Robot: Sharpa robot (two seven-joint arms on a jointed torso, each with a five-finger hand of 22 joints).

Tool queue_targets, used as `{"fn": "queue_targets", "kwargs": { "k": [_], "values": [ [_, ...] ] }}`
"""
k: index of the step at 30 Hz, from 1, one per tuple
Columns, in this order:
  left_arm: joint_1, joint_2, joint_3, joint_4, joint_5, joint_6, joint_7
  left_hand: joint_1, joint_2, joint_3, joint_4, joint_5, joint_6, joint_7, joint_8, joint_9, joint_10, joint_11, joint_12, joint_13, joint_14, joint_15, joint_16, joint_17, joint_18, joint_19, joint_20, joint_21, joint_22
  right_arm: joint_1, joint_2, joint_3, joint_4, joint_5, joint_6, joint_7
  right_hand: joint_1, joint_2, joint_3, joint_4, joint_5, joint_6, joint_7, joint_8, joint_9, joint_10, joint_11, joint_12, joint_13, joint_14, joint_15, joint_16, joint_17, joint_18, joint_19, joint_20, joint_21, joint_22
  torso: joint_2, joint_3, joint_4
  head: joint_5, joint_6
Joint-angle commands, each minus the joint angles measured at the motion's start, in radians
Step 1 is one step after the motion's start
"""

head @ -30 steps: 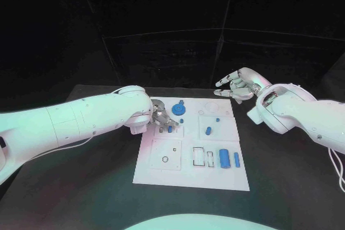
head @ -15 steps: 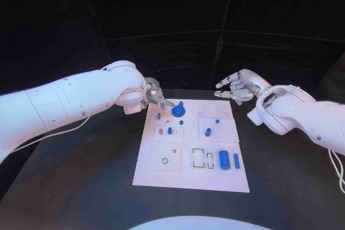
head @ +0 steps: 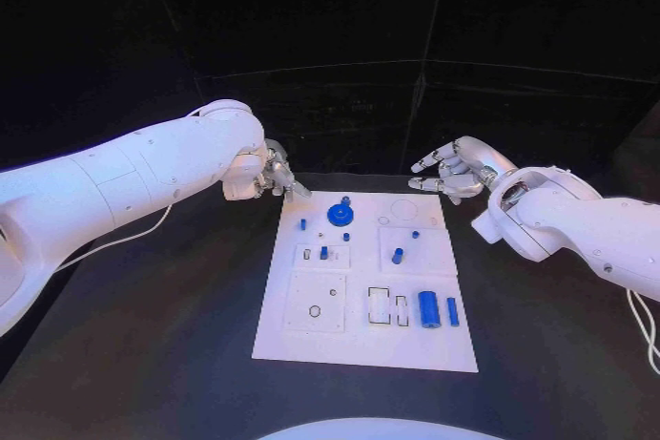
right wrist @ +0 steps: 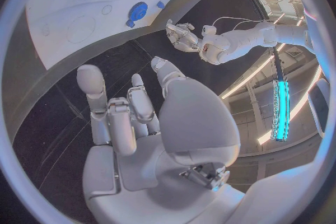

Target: Assemble the parts on the task board

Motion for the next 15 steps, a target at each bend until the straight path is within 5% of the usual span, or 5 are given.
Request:
{"fn": "queue_targets", "kwargs": {
  "k": [1,8,15],
  "values": [
    [0.001,0.016,-0.012,-0.030,-0.012,0.061,0.023,0.009,0.005,-0.013,0.004,-0.002,0.015,-0.001,0.001,-0.006,0.011,-0.001,0.010,0.007,0.100,0.003,0.008,0.243,0.008,0.011,-0.002,0.010,0.009,0.002,0.003,0.001,0.000,-0.002,0.004,0.009,-0.003,0.000,-0.001,0.005,0.002,0.003,0.002,0.006,-0.002,-0.007,-0.001,-0.006,-0.002,0.104,-0.003,0.006,0.263,0.007,-0.006,-0.001,-0.004,-0.002,0.000,-0.0004,-0.0002,0.004,-0.002],
    [-0.013,0.052,-0.038,-0.079,-0.013,0.058,0.045,-0.002,0.005,-0.058,0.030,-0.005,0.041,-0.011,0.017,-0.018,0.028,-0.009,0.032,0.023,0.104,-0.005,0.016,0.258,0.004,0.024,-0.008,0.025,0.030,0.002,0.010,0.001,-0.004,-0.002,0.006,0.013,-0.002,0.000,-0.001,0.005,0.003,0.002,0.002,0.006,-0.002,-0.008,-0.001,-0.007,-0.003,0.104,-0.003,0.006,0.263,0.008,-0.007,-0.001,-0.005,-0.004,-0.001,-0.0006,-0.0001,0.006,-0.004],
    [-0.027,0.068,-0.043,-0.102,-0.019,0.045,0.069,-0.010,0.004,-0.081,0.043,-0.007,0.047,-0.015,0.023,-0.021,0.037,-0.014,0.042,0.032,0.105,-0.008,0.018,0.262,0.001,0.031,-0.012,0.033,0.042,0.002,0.013,0.001,-0.006,-0.002,0.008,0.014,-0.002,0.000,-0.001,0.005,0.003,0.002,0.002,0.006,-0.002,-0.008,-0.001,-0.007,-0.003,0.104,-0.003,0.006,0.263,0.008,-0.007,-0.001,-0.005,-0.004,-0.001,0.0000,-0.0005,0.009,-0.004]
  ]
}}
